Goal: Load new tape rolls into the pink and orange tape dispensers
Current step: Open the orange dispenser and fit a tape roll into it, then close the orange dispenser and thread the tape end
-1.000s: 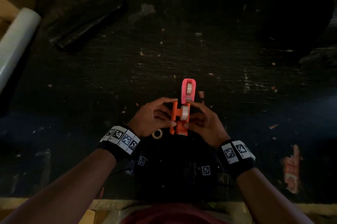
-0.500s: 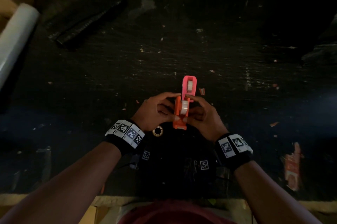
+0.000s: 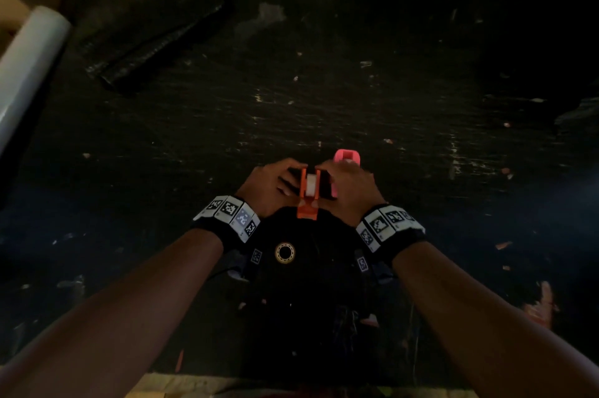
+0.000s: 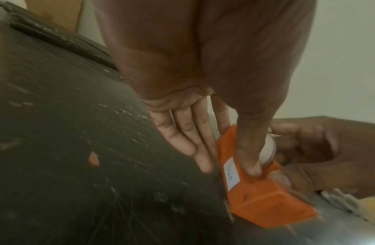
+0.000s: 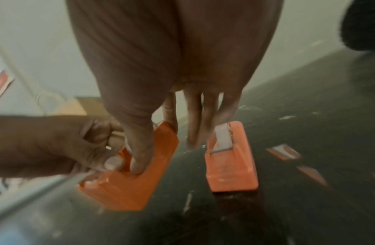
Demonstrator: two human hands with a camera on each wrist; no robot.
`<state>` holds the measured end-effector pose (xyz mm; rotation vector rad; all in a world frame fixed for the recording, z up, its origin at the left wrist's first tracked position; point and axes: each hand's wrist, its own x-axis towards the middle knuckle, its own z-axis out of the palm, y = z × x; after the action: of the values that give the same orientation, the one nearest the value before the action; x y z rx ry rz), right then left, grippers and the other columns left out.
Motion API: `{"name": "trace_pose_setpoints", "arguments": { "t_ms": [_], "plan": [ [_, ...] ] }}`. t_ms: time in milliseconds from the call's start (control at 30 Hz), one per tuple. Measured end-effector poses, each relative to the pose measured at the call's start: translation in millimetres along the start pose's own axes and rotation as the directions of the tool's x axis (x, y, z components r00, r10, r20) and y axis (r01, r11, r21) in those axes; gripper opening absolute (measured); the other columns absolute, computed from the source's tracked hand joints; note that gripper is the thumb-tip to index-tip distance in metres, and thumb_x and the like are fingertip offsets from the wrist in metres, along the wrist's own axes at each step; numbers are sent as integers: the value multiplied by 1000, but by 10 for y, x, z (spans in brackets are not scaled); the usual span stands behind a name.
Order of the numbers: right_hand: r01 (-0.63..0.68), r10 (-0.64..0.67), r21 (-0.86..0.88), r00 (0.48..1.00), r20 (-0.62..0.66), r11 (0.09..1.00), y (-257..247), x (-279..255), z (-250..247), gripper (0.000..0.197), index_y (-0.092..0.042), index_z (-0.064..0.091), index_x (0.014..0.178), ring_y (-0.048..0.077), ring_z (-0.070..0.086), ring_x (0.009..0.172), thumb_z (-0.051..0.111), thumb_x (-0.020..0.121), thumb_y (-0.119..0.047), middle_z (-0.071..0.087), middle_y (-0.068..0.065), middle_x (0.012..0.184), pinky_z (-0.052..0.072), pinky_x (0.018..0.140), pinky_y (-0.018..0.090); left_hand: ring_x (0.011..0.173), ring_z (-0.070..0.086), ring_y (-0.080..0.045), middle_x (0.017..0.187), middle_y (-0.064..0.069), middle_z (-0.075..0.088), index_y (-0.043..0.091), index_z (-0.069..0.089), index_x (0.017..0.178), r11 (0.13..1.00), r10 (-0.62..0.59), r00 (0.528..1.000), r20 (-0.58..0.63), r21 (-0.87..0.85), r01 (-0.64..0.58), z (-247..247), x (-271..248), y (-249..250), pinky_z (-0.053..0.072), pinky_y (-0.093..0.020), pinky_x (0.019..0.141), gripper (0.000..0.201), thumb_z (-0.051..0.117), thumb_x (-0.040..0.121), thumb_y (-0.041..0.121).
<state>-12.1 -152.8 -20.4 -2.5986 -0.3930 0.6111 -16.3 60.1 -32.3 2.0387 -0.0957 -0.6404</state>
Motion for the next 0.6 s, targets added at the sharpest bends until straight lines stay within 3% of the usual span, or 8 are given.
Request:
{"name": "trace_pose_setpoints", "arguments": {
  "t_ms": [100,267,400,533,600],
  "plan": [
    [1,-25,-274,996,-86,962,12,184,-20,69,-36,52,132,28,41,122,71,73,-65,46,4,131,37,99,51,87,75,-4,100,6,76,24,61,130,997,3,999,-37,75,0,-45,181,-68,62,-25,82,70,91,69,7],
    [-17,0,-354,999,-46,935,65,414,13,75,-37,54,137,35,26,141,69,71,-69,37,9,147,25,113,63,90,69,-14,96,9,70,21,66,125,981,12,997,-74,195,3,-60,374,-96,58,-39,93,65,93,67,14],
    [-15,27,-350,999,30,937,107,505,37,76,-39,51,141,39,12,150,69,73,-69,29,9,157,11,119,68,89,64,-12,111,-5,74,18,64,131,970,5,999,-52,245,8,-59,438,-118,56,-43,96,66,92,70,15],
    [-13,17,-318,1000,11,948,105,481,-43,84,-36,45,146,37,14,151,69,71,-68,31,7,156,9,121,65,99,62,-14,127,-8,60,24,52,146,961,-2,1000,-13,276,5,-137,395,-123,57,-42,96,83,90,73,26],
    [5,-19,-215,998,-65,977,78,451,-111,71,-32,54,138,32,27,144,67,75,-63,42,4,144,21,119,58,113,56,-16,136,-6,49,27,45,150,958,9,1000,17,286,-14,-172,353,-139,53,-37,101,93,91,69,27]
  ]
}}
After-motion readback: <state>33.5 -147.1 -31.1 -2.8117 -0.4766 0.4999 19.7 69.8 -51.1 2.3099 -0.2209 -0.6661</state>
